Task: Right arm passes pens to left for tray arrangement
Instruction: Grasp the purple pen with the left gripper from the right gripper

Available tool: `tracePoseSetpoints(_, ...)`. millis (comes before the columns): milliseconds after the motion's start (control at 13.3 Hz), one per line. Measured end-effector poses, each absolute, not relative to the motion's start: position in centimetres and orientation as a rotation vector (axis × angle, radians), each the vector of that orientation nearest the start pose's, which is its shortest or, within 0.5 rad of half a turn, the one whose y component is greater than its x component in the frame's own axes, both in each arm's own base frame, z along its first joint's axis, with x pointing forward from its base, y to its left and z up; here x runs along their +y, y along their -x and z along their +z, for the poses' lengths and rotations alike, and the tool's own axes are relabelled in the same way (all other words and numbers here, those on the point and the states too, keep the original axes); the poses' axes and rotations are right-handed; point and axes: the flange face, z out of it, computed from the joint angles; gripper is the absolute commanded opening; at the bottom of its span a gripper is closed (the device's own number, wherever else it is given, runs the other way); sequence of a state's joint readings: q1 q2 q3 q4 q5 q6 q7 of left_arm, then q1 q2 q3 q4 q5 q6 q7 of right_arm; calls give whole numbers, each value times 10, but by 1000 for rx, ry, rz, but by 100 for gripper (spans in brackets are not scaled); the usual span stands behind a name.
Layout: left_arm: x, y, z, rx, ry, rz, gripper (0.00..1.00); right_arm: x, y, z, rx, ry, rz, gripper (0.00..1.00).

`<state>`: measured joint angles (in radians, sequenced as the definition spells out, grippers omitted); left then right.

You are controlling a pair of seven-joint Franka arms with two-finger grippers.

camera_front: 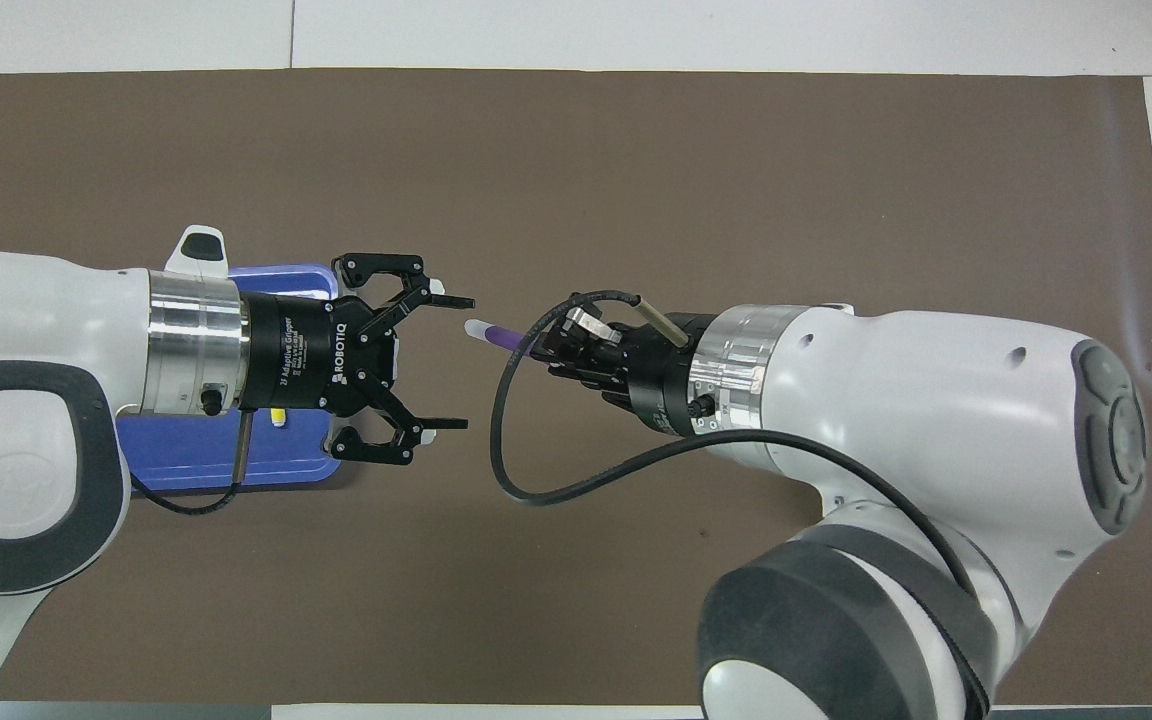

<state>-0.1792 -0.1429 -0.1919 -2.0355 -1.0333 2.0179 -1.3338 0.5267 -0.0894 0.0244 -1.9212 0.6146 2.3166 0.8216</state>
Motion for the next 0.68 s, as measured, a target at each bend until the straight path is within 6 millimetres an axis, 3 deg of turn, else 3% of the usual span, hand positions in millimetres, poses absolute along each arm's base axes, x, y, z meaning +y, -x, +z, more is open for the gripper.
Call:
tracePoseSetpoints(301, -252, -476, 528, 1536, -1703, -707, 100, 314, -482, 585, 691, 2327, -23, 0)
tracePoseSetpoints(677, -266, -472, 527, 1545, -1645, -638, 100, 313, -482, 585, 676, 2332, -30, 0)
